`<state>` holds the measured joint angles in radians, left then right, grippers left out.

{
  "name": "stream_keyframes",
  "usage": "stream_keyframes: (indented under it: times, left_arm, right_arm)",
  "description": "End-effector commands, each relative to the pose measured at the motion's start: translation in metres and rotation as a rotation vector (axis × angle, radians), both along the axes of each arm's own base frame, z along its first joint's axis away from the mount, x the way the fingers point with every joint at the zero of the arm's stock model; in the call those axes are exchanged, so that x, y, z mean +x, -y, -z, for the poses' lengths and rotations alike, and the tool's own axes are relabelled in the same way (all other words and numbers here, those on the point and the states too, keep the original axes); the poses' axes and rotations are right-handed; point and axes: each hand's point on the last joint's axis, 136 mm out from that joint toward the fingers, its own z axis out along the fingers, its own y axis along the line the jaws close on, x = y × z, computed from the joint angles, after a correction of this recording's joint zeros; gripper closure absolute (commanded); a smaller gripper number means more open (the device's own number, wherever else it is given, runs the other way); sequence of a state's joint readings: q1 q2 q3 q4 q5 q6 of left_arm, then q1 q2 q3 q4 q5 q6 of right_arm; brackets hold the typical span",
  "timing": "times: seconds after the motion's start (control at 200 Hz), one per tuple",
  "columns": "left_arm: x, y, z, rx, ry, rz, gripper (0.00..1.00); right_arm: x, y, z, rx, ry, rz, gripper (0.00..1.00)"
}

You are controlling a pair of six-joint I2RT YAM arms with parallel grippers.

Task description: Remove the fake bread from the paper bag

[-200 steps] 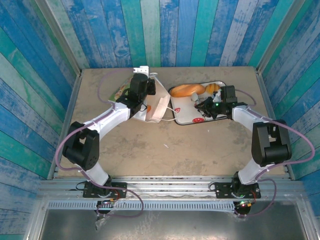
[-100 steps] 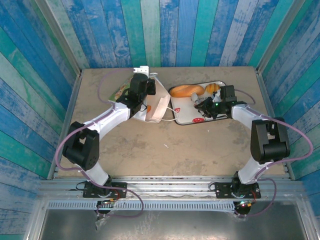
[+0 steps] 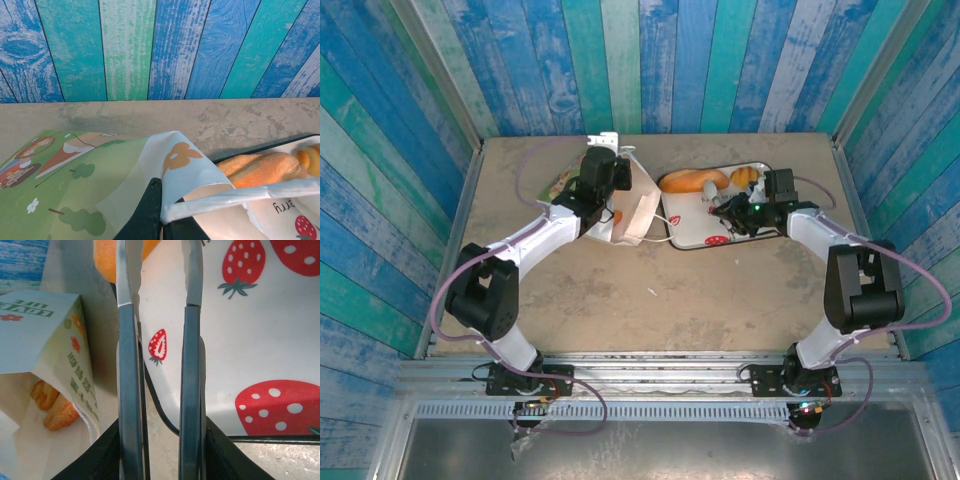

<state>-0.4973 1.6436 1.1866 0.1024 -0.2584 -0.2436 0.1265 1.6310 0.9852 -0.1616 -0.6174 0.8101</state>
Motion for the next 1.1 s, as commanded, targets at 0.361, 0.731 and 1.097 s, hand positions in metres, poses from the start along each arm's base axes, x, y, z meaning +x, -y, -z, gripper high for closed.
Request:
stream_keyframes:
  times: [0.361, 0.731, 1.097]
  left_arm:
    - [-0.011, 0.006, -0.051, -0.025, 0.106, 0.079, 0.99]
    - [-0.008, 0.014, -0.043, 0.012, 0.097, 0.122, 0.99]
    - [-0.018, 0.015, -0.045, 0.104, 0.097, 0.187, 0.99]
  right_arm:
    - [-0.034, 0.001, -0.044, 0.02, 0.105, -0.062, 0.62]
    - [-0.091, -0.03, -0.109, 0.004, 0.244, -0.282, 0.62]
    - [-0.144, -0.097, -0.115, -0.102, 0.208, -0.517, 0.61]
